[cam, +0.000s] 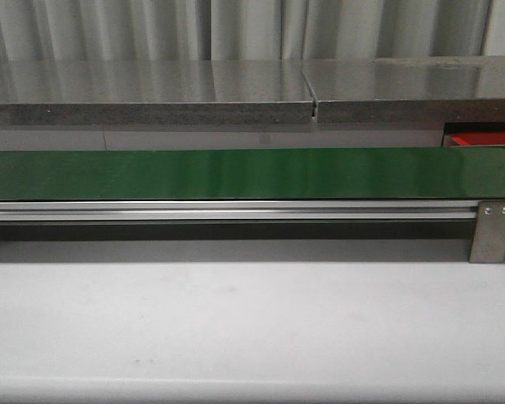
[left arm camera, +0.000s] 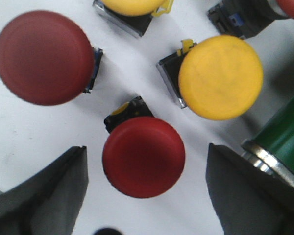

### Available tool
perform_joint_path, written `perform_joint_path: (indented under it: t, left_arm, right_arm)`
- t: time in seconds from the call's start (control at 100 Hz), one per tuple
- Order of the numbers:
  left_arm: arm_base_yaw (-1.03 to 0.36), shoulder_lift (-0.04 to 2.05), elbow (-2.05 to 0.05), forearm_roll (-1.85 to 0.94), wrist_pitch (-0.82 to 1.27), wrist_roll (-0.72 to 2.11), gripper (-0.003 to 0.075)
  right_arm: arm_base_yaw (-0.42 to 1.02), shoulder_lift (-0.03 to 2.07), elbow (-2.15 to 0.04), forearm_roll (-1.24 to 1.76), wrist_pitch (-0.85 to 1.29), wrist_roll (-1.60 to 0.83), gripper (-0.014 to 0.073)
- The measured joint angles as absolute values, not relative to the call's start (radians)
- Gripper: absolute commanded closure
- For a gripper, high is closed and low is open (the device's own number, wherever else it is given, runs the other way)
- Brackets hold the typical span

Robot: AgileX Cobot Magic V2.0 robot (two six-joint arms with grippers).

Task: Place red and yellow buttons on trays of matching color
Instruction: 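Grasp a red push-button with the left gripper, then set the red push-button on the belt's start and open the left gripper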

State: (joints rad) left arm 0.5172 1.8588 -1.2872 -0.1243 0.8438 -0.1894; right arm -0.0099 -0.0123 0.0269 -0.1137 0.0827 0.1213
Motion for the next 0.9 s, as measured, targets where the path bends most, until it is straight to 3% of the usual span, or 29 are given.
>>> perform_joint_path:
  t: [0.24, 0.35, 0.6, 0.9]
  left_arm:
    - [0.53, 1.861, -1.289, -0.124, 0.833, -0.189, 0.0498]
    - [0.531, 1.861, -1.289, -0.124, 0.832, -0.189, 0.057]
    - [0.531, 1.843, -1.289, -0.124, 0.848, -0.187, 0.0584]
    - [0.531, 1.659, -1.289, -0.124, 0.902, -0.143, 0.0584]
  right_arm:
    - [-0.01, -0.012, 0.027, -0.114, 0.083, 0.121, 0.066]
    - [-0.01, -0.012, 0.027, -0.114, 0.083, 0.121, 0.066]
    - [-0.01, -0.012, 0.027, -0.114, 0.083, 0.121, 0.066]
    - [-0.01, -0.012, 0.027, -0.114, 0.083, 0.121, 0.066]
